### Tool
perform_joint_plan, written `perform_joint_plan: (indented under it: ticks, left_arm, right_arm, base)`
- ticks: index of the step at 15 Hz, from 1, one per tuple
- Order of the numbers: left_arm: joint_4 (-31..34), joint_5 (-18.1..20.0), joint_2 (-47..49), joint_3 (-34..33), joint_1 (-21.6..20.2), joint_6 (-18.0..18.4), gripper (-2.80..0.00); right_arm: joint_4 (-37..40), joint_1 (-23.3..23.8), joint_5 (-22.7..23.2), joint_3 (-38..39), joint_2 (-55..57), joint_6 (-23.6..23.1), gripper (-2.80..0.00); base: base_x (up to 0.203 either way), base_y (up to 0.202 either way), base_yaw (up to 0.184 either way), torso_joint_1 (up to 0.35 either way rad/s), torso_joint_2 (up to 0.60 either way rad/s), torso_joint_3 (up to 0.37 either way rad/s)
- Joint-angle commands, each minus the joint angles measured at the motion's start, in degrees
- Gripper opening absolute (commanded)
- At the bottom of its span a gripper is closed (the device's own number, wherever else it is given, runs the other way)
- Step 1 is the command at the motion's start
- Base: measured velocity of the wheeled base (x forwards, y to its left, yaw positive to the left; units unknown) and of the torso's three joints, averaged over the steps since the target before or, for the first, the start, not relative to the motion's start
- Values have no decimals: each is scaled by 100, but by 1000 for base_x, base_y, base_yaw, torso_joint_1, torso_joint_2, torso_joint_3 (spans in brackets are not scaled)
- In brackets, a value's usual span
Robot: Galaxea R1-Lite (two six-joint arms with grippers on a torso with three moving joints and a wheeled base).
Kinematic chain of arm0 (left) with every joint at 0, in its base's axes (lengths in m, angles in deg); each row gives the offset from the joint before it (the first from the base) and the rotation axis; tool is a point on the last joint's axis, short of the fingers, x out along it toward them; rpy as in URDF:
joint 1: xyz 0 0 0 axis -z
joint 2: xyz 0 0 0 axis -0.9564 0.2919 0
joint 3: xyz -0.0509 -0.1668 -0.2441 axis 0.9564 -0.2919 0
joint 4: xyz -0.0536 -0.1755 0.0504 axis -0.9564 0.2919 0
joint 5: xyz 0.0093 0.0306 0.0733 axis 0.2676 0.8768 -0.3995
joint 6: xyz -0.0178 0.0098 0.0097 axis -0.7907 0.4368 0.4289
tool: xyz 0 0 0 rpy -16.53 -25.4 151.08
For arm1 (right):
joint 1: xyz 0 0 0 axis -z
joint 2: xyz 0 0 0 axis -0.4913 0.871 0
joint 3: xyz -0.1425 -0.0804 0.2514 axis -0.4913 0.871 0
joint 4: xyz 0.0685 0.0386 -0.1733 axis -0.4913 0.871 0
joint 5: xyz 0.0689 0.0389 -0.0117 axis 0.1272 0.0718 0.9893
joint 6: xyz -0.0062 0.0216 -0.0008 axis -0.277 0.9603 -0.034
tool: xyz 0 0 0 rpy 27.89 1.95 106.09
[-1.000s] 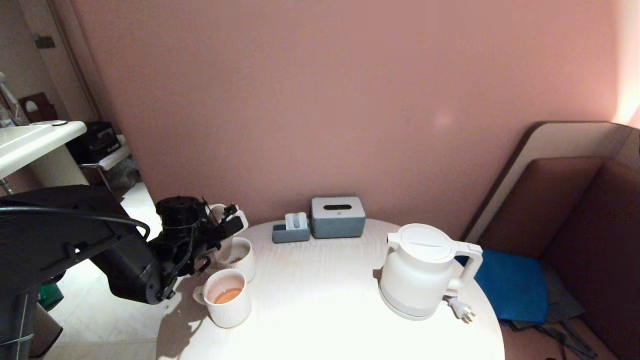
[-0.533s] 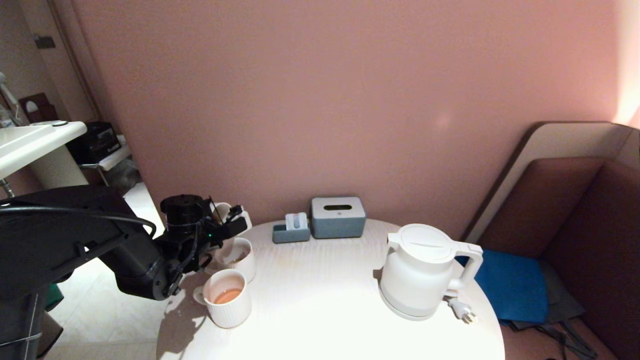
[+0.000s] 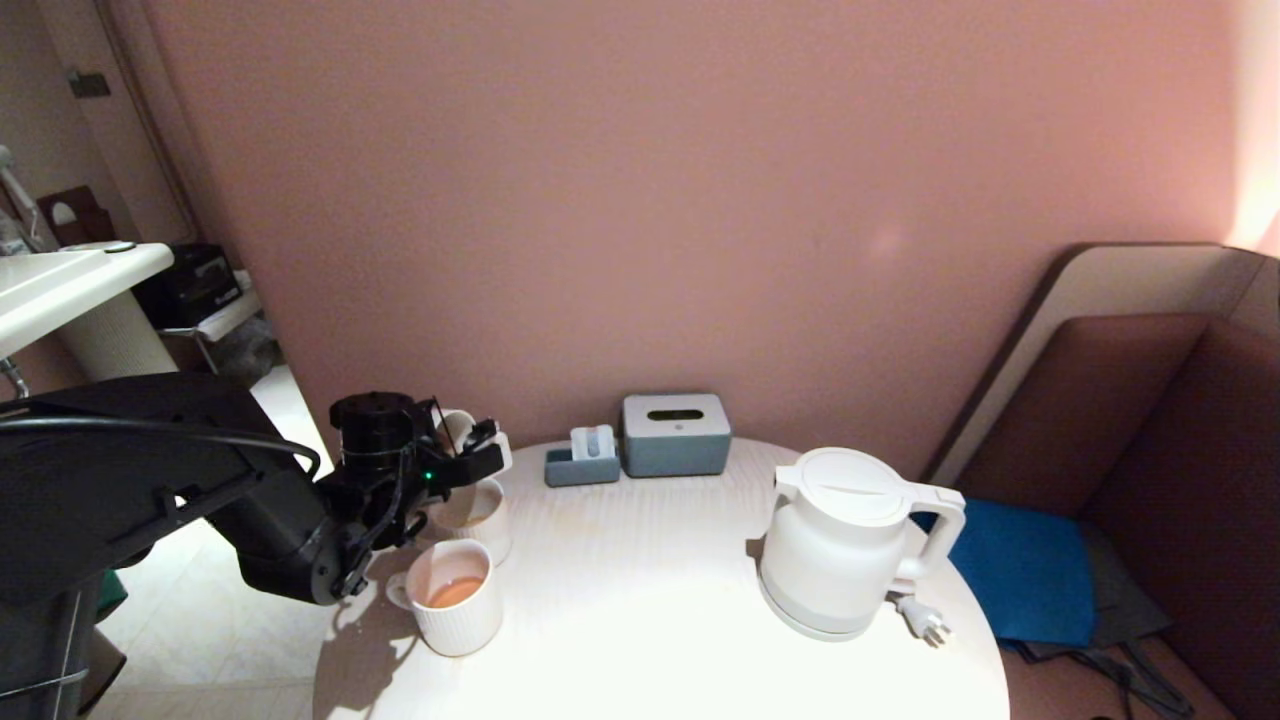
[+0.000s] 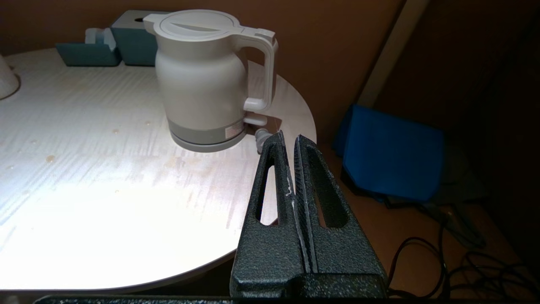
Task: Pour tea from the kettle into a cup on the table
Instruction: Pour water into another cup
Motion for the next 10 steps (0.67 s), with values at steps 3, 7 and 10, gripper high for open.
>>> perform_joint_plan:
  ticks: [3,7,10]
  left_arm:
    - [-35,-13,-34,-3,10,134,-280]
    - [-98,-18,13,-21,1,351,-280]
    - [-600,-7,180,-36,1,669,-280]
  right_arm:
    - [2,0,3,-1,7,-4,-280]
    - [2,0,3,-1,7,-4,-280]
    - [2,0,3,-1,7,-4,-280]
  base:
    - [0,0,0,0,0,0]
    - [0,0,0,0,0,0]
    - [0,0,0,0,0,0]
